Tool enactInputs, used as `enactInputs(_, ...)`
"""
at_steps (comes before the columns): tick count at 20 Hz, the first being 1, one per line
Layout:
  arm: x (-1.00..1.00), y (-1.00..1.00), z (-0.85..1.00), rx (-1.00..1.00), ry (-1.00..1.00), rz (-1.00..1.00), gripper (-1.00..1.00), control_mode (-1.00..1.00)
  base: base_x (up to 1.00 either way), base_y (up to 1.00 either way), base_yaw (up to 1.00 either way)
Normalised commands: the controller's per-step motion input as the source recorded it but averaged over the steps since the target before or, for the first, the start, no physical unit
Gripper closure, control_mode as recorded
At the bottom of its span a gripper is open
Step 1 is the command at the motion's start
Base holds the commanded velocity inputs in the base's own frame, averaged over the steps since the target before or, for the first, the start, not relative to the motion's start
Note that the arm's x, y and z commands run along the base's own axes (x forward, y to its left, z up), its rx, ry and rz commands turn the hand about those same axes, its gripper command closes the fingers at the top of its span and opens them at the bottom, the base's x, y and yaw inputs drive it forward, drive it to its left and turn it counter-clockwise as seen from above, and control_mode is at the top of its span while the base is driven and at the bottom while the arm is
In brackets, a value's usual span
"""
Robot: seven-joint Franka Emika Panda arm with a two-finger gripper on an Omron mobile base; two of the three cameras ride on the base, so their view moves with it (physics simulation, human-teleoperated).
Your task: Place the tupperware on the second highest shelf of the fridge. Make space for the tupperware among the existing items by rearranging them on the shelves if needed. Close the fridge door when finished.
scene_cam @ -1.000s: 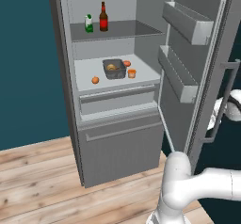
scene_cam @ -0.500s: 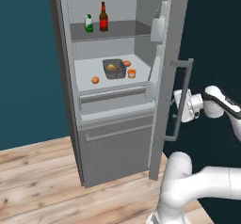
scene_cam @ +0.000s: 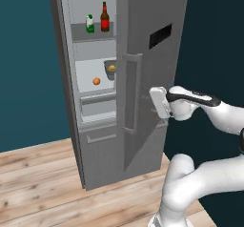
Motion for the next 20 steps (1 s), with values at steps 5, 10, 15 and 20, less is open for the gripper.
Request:
enactInputs(5,0.63,1.0,0.48,-0.07,0.0,-0.28,-1.0,-1.0,0.0,0.0,0.0)
enactInputs(10,0.63,0.9,0.6,-0.09,0.03,-0.28,-1.0,-1.0,0.0,0.0,0.0)
enactInputs(15,0.72,0.6,0.46,-0.08,0.05,-0.28,-1.0,-1.0,0.0,0.0,0.0)
enactInputs(20,0.95,0.02,0.28,0.0,0.1,-0.19,-1.0,-1.0,0.0,0.0,0.0)
